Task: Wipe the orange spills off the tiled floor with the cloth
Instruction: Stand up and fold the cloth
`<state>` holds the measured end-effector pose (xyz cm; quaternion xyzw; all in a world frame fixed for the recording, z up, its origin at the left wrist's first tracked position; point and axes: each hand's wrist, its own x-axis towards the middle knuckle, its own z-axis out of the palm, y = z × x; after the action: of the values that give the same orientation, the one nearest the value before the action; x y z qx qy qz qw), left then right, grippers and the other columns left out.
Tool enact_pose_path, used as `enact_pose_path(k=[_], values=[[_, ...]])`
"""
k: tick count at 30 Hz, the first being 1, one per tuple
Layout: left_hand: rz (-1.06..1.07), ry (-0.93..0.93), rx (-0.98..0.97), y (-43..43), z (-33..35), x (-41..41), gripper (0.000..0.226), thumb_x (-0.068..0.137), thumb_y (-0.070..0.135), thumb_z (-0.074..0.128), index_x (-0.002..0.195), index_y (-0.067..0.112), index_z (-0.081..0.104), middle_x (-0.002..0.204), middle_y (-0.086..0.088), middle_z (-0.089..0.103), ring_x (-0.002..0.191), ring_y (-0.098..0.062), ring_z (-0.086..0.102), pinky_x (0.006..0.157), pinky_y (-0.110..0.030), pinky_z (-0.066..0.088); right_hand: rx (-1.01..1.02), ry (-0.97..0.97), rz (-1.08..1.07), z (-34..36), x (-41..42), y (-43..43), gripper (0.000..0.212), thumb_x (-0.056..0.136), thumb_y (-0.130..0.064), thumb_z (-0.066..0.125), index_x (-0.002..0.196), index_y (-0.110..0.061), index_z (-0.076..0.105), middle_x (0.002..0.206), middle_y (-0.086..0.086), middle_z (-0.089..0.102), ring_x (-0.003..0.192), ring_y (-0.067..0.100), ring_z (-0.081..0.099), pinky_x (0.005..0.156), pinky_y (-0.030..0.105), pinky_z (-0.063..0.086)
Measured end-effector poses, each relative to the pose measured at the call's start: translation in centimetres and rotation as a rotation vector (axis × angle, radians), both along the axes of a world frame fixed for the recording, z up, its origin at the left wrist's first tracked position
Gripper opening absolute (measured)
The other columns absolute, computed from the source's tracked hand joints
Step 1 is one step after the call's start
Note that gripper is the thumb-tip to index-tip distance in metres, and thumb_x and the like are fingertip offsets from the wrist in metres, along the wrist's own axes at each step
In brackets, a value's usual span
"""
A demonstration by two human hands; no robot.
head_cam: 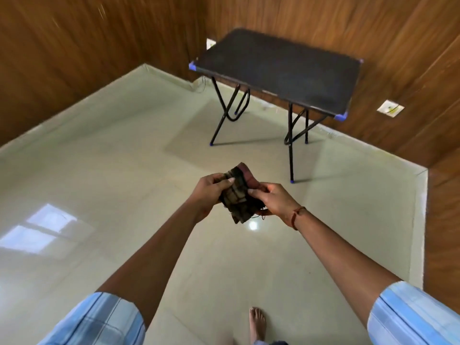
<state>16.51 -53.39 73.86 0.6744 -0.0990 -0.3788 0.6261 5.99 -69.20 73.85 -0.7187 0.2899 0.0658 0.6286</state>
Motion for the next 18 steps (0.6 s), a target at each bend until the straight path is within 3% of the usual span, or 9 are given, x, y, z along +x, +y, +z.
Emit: enact_pose_path(k=[3,8,11,14,18], values=[[-0.013,-0.04,-0.039,-0.9,3.8,0.1,0.007,0.094,0.012,0.059,0.094,0.008,0.065,0.08,-0.005,0.068,0.073,-0.017,0.064,0.069,-0.033,0.055,-0.102,-0.095,-0.061,4.1,-0.5,-0.7,0.016,0.094,-0.021,0.063,0.101,-0.008,0.069,0.095,0.012,0.07,0.085,0.021,0.065,0.079,0.039,0.057],[-0.03,-0.209,-0.033,-3.4,7.1,1.7,0.012,0.089,0.016,0.067,0.1,0.015,0.071,0.086,-0.003,0.075,0.081,-0.018,0.07,0.067,-0.031,0.056,-0.137,-0.166,-0.042,7.9,-0.2,-3.7,0.017,0.094,-0.028,0.062,0.093,-0.014,0.072,0.098,0.009,0.073,0.097,0.024,0.068,0.084,0.036,0.058],[-0.187,-0.217,-0.051,-6.0,8.5,3.5,0.018,0.088,0.023,0.068,0.105,0.018,0.071,0.099,-0.009,0.073,0.092,-0.024,0.069,0.074,-0.034,0.056,-0.012,-0.174,0.015,8.7,0.7,-6.9,0.023,0.091,-0.039,0.064,0.102,-0.019,0.069,0.102,0.003,0.074,0.104,0.02,0.066,0.086,0.034,0.052],[-0.333,-0.298,-0.011,-9.7,9.8,6.1,0.023,0.084,0.032,0.071,0.105,0.024,0.071,0.1,-0.004,0.073,0.096,-0.02,0.069,0.079,-0.03,0.057,0.024,-0.221,0.03,9.0,3.1,-10.2,0.031,0.091,-0.037,0.066,0.118,-0.023,0.064,0.109,-0.001,0.073,0.105,0.014,0.067,0.085,0.028,0.052],[-0.257,-0.483,0.151,-17.3,10.4,10.7,0.015,0.082,0.027,0.074,0.095,0.025,0.069,0.09,0.003,0.073,0.087,-0.013,0.068,0.065,-0.021,0.051,-0.094,-0.181,-0.009,8.8,7.5,-16.9,0.021,0.092,-0.028,0.066,0.111,-0.02,0.069,0.106,-0.001,0.072,0.103,0.013,0.064,0.08,0.027,0.048]])
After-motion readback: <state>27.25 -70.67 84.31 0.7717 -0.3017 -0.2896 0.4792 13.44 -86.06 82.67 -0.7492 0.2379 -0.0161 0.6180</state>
